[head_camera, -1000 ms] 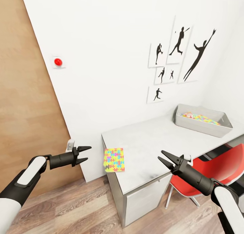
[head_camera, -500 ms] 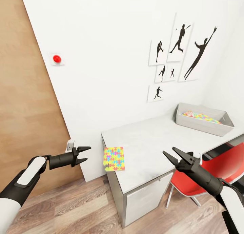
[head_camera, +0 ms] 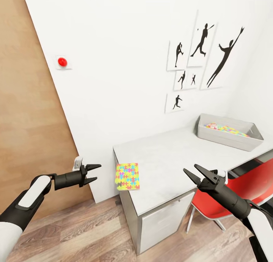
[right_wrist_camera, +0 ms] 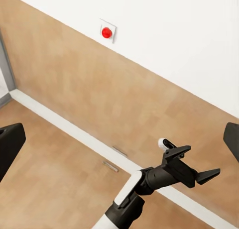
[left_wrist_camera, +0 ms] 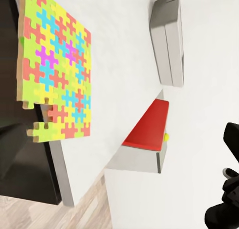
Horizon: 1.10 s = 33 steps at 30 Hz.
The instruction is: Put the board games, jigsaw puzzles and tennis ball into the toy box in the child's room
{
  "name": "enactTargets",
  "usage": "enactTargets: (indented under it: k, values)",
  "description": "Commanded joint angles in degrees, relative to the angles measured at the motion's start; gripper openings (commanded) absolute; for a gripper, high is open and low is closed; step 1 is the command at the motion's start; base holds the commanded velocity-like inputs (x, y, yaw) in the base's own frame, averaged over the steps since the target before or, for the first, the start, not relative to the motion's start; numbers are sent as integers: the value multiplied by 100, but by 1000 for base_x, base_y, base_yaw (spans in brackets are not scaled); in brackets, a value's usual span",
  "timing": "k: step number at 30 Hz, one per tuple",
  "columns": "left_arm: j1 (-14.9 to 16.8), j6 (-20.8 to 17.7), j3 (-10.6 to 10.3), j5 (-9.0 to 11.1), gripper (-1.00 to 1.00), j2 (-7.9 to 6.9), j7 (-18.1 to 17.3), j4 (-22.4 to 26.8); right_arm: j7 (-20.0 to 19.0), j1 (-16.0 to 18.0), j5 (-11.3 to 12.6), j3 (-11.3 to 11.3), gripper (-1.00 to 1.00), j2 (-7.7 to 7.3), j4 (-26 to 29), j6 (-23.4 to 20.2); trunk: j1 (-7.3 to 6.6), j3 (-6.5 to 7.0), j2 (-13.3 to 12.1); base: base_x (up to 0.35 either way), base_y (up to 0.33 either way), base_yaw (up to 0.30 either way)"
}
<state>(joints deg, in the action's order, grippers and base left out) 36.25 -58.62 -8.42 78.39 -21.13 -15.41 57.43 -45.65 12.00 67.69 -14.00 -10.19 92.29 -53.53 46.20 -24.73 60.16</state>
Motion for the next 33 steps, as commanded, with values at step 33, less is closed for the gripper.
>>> enactTargets:
  k: [33]
  values:
    - [5, 0, -11, -52, 100, -3, -59, -3, 12, 4, -10, -45, 100, 9, -18, 35, 726, -599, 1329, 0, 0, 0]
